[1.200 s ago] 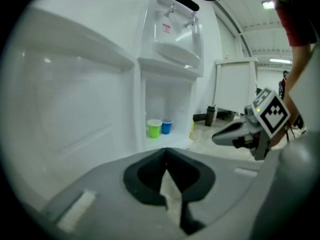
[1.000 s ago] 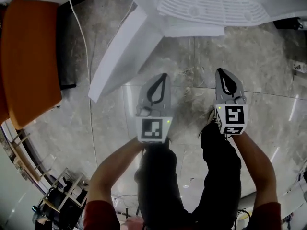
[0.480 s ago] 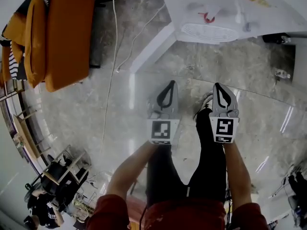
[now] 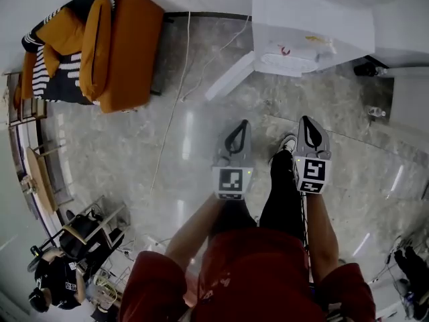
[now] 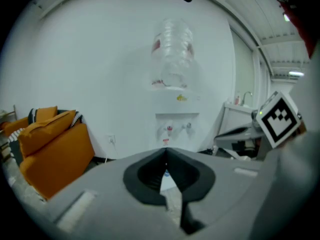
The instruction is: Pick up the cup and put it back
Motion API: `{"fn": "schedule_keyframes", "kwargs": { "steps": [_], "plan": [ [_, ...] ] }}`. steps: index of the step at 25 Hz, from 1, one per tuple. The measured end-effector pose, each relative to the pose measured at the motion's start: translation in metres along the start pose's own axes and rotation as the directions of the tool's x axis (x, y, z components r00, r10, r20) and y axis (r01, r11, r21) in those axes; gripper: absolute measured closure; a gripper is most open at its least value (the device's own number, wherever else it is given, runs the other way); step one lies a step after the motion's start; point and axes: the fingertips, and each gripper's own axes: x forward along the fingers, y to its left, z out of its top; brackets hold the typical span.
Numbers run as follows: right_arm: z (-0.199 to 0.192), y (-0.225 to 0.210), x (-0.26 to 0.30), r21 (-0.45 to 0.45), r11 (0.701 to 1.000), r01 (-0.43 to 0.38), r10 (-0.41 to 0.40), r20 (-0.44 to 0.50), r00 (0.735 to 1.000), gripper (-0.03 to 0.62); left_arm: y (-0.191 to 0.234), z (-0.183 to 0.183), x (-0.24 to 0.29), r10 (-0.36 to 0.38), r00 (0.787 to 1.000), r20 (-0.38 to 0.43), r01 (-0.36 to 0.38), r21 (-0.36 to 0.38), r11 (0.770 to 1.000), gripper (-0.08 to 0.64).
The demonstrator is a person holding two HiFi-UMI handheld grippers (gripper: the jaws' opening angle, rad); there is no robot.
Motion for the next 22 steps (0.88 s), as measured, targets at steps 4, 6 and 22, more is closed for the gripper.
{"fn": "schedule_keyframes", "kwargs": {
  "steps": [4,6,22],
  "plan": [
    [0.070,0.007,-0.034,0.007,1.000,0.000,0.000,0.064,0.998,0.591,0.004,0.059,-0.024,-0.047,0.998,0.040,0.044,0.078,0.996,0.560],
    [0.096,0.013,-0.061,-0.010,1.000,-0.010,0.011,0.071,0.997,0.591,0.006,0.086,-0.042,-0.033,0.998,0.053,0.029,0.073,0.997,0.560],
    [0.275,0.009,-0.207,0.048,0.998,0.050,-0.062,0.302,0.951,0.591,-0.004,0.290,-0.137,-0.107,0.941,0.321,0.051,0.177,0.983,0.560]
  ]
}}
